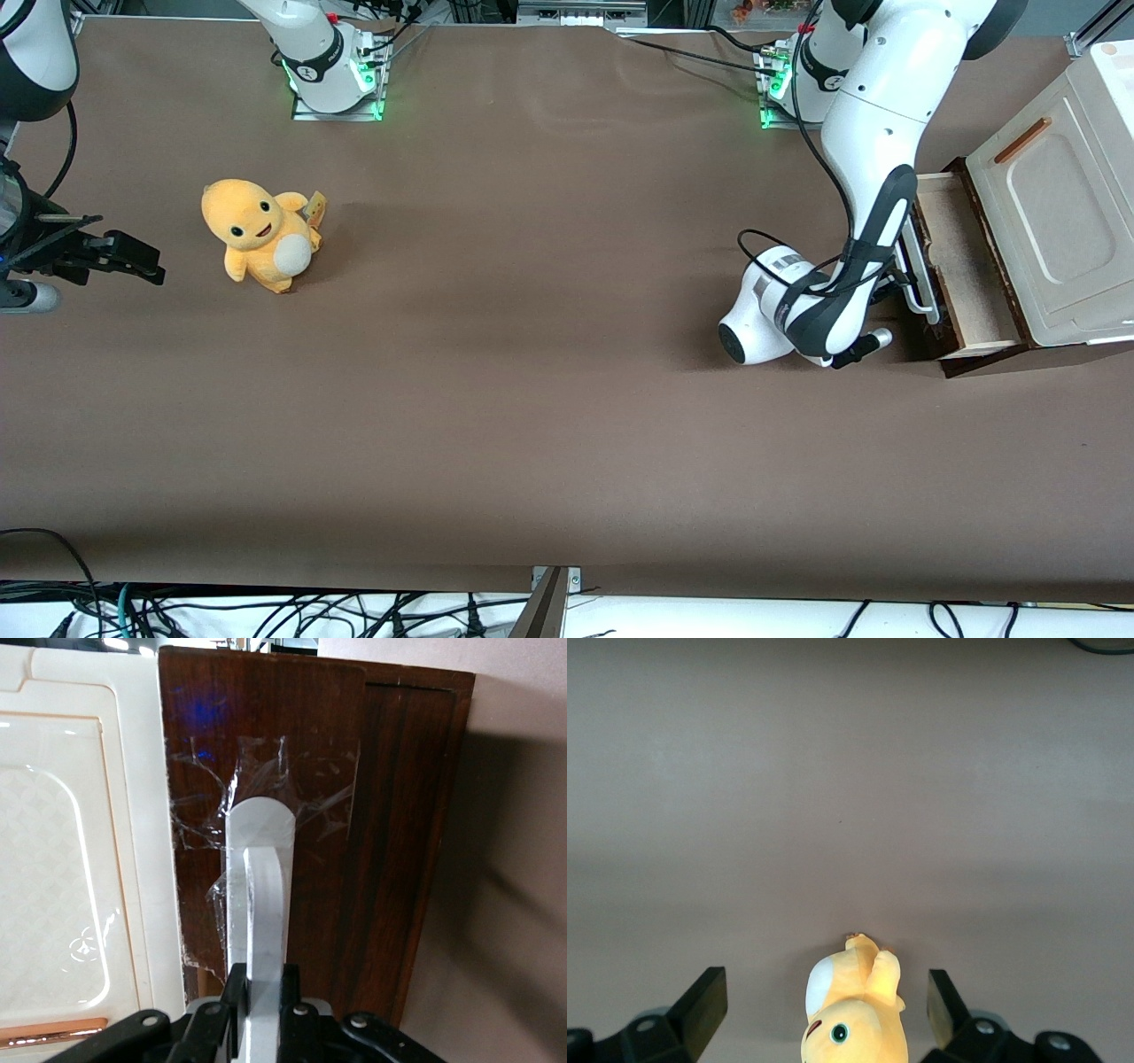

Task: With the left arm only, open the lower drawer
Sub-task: 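Pull the handle with the left gripper, sliding the drawer outward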

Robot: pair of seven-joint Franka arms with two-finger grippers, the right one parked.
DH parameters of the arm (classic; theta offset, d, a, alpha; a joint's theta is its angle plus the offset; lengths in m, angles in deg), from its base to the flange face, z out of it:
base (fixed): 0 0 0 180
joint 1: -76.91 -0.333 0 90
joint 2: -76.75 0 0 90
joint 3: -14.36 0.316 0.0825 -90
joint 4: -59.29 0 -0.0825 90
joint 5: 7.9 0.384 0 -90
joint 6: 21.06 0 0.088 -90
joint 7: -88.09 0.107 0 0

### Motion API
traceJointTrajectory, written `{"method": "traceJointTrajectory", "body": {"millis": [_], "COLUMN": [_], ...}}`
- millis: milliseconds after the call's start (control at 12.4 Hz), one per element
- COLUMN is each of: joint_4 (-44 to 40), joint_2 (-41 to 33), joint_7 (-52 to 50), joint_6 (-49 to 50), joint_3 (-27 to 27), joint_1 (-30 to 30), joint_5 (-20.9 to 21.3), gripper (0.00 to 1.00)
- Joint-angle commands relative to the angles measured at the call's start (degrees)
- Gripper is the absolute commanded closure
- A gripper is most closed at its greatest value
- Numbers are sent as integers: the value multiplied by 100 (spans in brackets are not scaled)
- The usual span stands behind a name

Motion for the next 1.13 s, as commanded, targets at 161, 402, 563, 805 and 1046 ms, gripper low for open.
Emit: {"method": "traceJointTrajectory", "body": {"millis": [161,402,563,805,1046], "joint_4": [-131,-131,-166,-210,-211], "joint_2": [-18,-9,-18,-18,-18], "joint_7": [-156,-156,-156,36,37], "joint_6": [222,222,222,275,292], "joint_3": [-64,-64,-134,-143,-143], "joint_1": [128,128,128,128,128], "joint_5": [-409,-418,-453,-471,-471], "gripper": [89,87,88,88,87]}}
